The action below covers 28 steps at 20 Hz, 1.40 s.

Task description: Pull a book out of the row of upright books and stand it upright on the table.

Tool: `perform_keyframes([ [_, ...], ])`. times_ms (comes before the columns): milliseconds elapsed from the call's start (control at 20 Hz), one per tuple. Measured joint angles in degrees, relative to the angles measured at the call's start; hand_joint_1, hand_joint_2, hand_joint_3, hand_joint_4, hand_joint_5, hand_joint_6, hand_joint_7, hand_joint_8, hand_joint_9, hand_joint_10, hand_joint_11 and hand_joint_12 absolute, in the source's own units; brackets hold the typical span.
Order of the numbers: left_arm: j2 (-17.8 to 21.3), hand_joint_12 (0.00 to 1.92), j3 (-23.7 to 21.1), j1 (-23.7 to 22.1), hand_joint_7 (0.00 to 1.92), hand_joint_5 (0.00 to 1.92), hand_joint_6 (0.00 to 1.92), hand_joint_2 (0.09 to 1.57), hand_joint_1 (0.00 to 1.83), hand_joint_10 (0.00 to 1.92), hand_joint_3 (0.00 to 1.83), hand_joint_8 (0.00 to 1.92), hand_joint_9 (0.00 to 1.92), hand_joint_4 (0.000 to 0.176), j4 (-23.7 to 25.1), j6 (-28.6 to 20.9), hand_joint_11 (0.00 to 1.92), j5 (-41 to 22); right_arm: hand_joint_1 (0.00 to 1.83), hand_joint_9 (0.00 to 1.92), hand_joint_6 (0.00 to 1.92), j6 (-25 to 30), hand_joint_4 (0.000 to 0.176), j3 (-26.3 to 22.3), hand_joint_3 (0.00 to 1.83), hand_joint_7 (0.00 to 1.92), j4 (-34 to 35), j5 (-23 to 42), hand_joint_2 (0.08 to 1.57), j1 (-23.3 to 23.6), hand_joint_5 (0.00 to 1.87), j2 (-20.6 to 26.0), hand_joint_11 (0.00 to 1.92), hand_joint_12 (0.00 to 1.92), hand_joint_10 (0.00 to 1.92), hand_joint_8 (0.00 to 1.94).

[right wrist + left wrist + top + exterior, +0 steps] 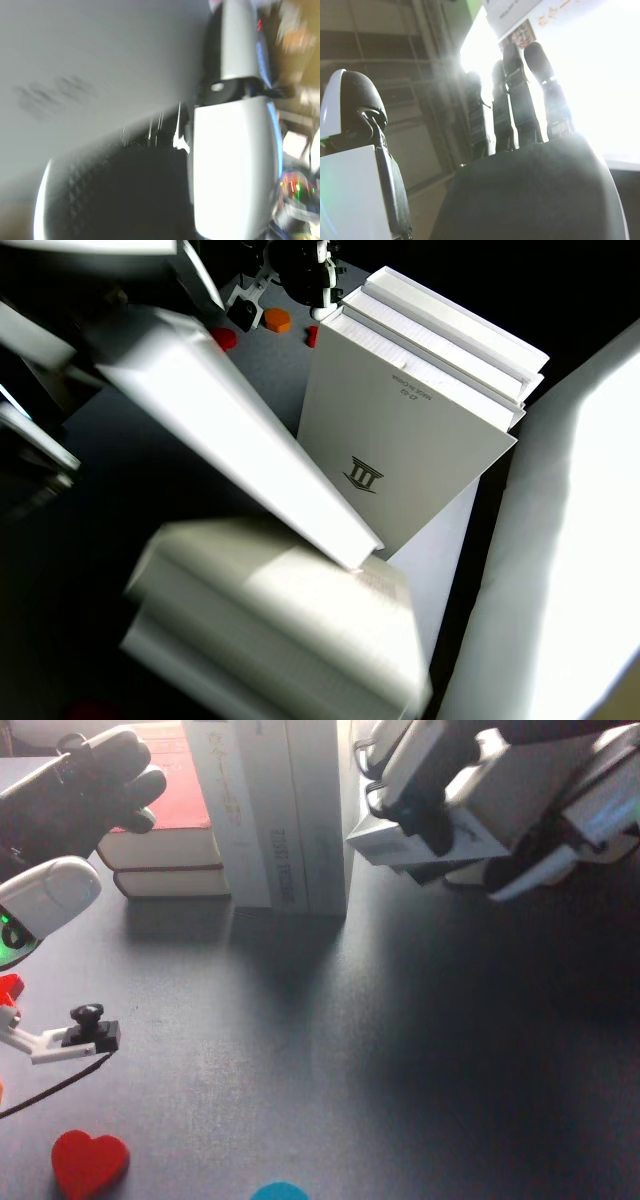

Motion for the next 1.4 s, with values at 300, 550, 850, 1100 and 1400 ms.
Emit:
perform_keyframes([
  [300,-0.52,1.46,-0.17,0.92,0.41,0.51,0.0,0.87,0.84,0.0,0.0,0.0,0.46,0.037,0.15,0.02,0.0,0.37,1.17,1.42,0.98,1.16,0.0,-3.96,0.0,1.17,1.05,4.26,1.12,-0.15,0.97,2.84,1.47,1.92,1.92,1.94],
  [550,-0.7,1.48,-0.17,0.92,0.4,0.52,0.01,0.85,0.86,0.01,0.0,0.0,0.46,0.033,0.13,0.02,0.0,0.5,1.17,1.42,0.98,1.36,0.0,-3.72,0.0,1.17,6.73,7.61,1.12,-5.55,0.97,0.55,1.47,1.92,1.92,1.94],
  [850,-0.76,1.45,-0.17,0.92,0.41,0.53,0.01,0.82,0.9,0.01,0.0,0.01,0.47,0.066,0.07,0.02,0.0,0.48,1.17,1.42,0.98,-2.69,0.0,1.31,0.0,1.17,14.97,7.43,1.12,-11.54,0.97,-5.27,1.47,1.92,1.92,1.94],
  [1100,-0.87,1.42,-0.13,0.92,0.4,0.53,0.0,0.83,0.92,0.0,0.0,0.0,0.45,0.053,0.42,0.02,0.0,0.48,1.17,1.42,0.98,-5.2,0.0,3.54,0.0,1.17,20.13,8.22,1.12,-15.56,0.97,-8.79,1.47,1.92,1.92,1.94],
  [1400,-1.49,1.47,0.07,0.9,0.42,0.55,0.01,0.82,0.92,0.01,0.0,0.01,0.47,0.077,0.37,0.02,0.0,0.72,1.17,1.42,0.98,-6.91,0.0,8.09,0.0,1.17,28.68,8.59,1.12,-19.54,0.97,-14.51,1.47,1.92,1.92,1.94],
])
